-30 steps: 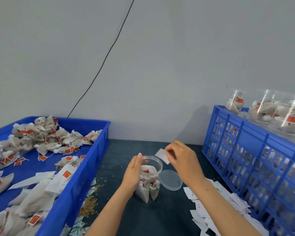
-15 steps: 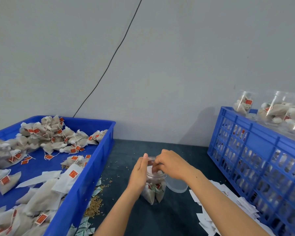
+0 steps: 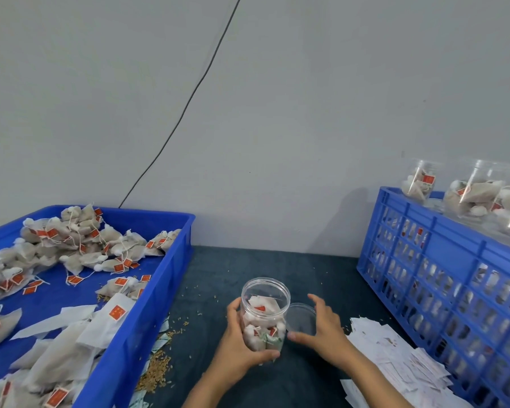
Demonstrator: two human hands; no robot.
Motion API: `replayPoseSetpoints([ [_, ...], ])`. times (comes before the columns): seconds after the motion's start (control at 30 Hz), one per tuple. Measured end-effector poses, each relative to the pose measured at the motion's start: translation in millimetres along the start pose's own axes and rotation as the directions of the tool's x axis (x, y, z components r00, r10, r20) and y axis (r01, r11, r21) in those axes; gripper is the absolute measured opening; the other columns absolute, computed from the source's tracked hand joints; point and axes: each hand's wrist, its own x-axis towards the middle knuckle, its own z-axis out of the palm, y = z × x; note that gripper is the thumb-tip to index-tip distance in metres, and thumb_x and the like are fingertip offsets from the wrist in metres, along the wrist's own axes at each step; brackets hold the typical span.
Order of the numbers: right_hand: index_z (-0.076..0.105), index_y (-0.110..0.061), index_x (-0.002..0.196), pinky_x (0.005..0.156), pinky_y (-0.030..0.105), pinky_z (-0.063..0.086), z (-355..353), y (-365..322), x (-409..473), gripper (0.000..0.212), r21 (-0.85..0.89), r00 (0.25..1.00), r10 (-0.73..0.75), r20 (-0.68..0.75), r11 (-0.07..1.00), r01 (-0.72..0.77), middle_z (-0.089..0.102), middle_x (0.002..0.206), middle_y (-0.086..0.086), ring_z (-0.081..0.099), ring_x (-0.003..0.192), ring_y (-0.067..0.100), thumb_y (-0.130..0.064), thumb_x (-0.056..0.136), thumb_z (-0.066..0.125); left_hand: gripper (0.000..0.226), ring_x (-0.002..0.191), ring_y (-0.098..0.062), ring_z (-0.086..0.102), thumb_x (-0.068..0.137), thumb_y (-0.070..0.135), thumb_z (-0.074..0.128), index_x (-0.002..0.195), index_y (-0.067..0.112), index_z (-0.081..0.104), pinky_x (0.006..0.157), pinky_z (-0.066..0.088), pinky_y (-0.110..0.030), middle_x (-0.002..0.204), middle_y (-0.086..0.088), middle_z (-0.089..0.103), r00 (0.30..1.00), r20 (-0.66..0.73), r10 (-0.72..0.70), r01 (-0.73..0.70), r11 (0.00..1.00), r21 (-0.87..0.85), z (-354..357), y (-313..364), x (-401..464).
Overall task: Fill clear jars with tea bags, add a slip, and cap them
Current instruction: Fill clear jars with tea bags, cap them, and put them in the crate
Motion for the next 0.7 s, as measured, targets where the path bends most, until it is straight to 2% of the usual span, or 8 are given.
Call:
replayPoseSetpoints([
  [0.13,0.008,-0.025,0.150,0.111,0.038,0.029,7.8,3.3,2.2,0.105,-0.103,0.995,-0.015,-0.097,0.995,0.005,0.033,0.147,0.007,0.030,0.136,0.026,-0.043,0.075,0.077,0.096,0.107,0.001,0.062,0.048,0.023,0.090,0.124,0.030,0.032,0.084,0.047,-0.013,0.123,0.013,0.060,0.999,-0.032,-0.001,0.001,1.000,0.002,1.8,-1.0,3.3],
  [0.23,0.012,-0.026,0.148,0.111,0.037,0.031,4.3,-1.9,3.8,0.101,-0.122,0.996,-0.042,-0.075,0.992,0.033,0.034,0.145,0.006,0.034,0.133,0.024,-0.042,0.073,0.078,0.094,0.106,-0.002,0.063,0.049,0.022,0.090,0.124,0.031,0.034,0.085,0.050,-0.017,0.118,0.013,0.065,0.998,-0.050,0.028,-0.029,1.000,-0.010,1.5,0.4,1.4],
  [0.33,0.011,-0.038,0.144,0.109,0.035,0.036,-15.7,-15.8,2.7,0.103,0.017,0.988,-0.154,-0.034,0.988,0.154,0.027,0.141,-0.001,0.033,0.132,0.018,-0.032,0.069,0.082,0.091,0.106,-0.006,0.065,0.053,0.021,0.091,0.125,0.032,0.035,0.089,0.054,-0.027,0.114,0.019,0.065,0.997,-0.052,0.064,-0.065,0.998,-0.022,0.6,4.3,-0.5],
  [0.43,0.006,-0.057,0.136,0.101,0.020,0.042,-44.0,-38.7,-1.4,0.107,0.189,0.956,-0.278,0.097,0.948,0.257,0.029,0.133,-0.010,0.040,0.126,0.007,-0.031,0.067,0.083,0.090,0.108,-0.013,0.066,0.056,0.015,0.090,0.127,0.030,0.037,0.088,0.054,-0.029,0.116,0.011,0.066,0.995,-0.065,0.076,-0.080,0.994,-0.069,-3.4,6.5,-1.3],
  [0.5,0.009,-0.057,0.136,0.101,0.014,0.039,-55.8,-56.4,-4.1,0.104,0.350,0.924,-0.346,0.161,0.896,0.274,0.032,0.132,-0.011,0.040,0.127,-0.001,-0.028,0.069,0.084,0.091,0.108,-0.016,0.066,0.057,0.008,0.090,0.129,0.028,0.038,0.085,0.054,-0.026,0.119,0.003,0.065,0.993,-0.081,0.081,-0.088,0.991,-0.098,-6.2,7.8,-0.9],
  [0.57,0.015,-0.051,0.138,0.094,0.011,0.044,-60.0,-73.9,-6.2,0.096,0.452,0.903,-0.388,0.184,0.849,0.273,0.036,0.131,-0.009,0.043,0.124,-0.005,-0.031,0.071,0.081,0.090,0.108,-0.018,0.066,0.059,-0.002,0.088,0.130,0.024,0.038,0.083,0.054,-0.025,0.123,-0.003,0.062,0.992,-0.087,0.088,-0.099,0.987,-0.126,-6.4,9.0,-0.3],
  [0.63,0.019,-0.047,0.138,0.082,0.008,0.046,-58.1,-89.4,-8.0,0.085,0.437,0.895,-0.397,0.203,0.855,0.280,0.038,0.129,-0.009,0.044,0.121,-0.004,-0.042,0.072,0.072,0.089,0.108,-0.021,0.066,0.060,-0.011,0.084,0.130,0.020,0.038,0.082,0.055,-0.028,0.124,-0.008,0.061,0.991,-0.092,0.093,-0.107,0.981,-0.163,-6.0,9.4,0.3],
  [0.7,0.029,-0.046,0.134,0.080,0.010,0.046,-51.7,-98.7,-7.1,0.068,0.378,0.892,-0.400,0.210,0.875,0.304,0.036,0.128,-0.008,0.042,0.120,-0.001,-0.047,0.075,0.063,0.090,0.108,-0.022,0.066,0.060,-0.015,0.082,0.130,0.019,0.039,0.081,0.055,-0.028,0.123,-0.008,0.061,0.990,-0.107,0.095,-0.114,0.976,-0.186,-6.3,10.0,0.0],
])
